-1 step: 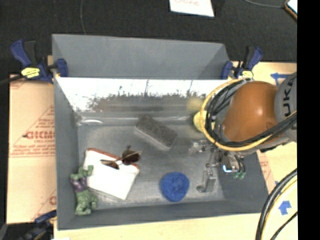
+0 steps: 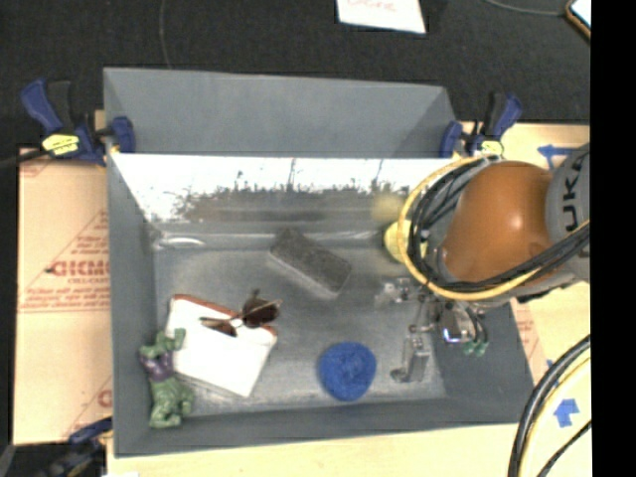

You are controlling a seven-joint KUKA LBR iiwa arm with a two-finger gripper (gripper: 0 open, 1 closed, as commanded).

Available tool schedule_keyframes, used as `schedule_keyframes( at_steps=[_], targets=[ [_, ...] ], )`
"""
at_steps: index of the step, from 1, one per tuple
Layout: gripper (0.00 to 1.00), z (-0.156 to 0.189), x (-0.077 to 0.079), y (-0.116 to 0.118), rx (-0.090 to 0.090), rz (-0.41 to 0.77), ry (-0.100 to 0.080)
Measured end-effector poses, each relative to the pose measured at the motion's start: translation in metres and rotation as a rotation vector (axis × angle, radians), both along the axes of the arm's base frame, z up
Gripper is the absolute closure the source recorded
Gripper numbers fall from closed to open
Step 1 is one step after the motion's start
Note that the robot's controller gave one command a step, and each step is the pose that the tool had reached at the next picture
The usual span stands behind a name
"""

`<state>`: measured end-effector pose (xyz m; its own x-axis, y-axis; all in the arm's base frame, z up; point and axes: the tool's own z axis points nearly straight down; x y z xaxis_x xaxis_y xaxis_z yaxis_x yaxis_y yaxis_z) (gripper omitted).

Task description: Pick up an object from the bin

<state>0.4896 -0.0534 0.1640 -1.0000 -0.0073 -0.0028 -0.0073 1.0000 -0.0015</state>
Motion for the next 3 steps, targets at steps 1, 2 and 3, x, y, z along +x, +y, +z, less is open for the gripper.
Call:
schedule_keyframes(
  at_steps=[1,2,3],
  targets=[
    [0.0,-0.003,0.0,0.003,0.001,-0.032,0.0],
    [0.0,0.011,-0.002,0.017,-0.001,0.157,-0.004],
    [0.0,-0.074,-0.001,0.051,0.002,-0.184,0.006]
  ],
)
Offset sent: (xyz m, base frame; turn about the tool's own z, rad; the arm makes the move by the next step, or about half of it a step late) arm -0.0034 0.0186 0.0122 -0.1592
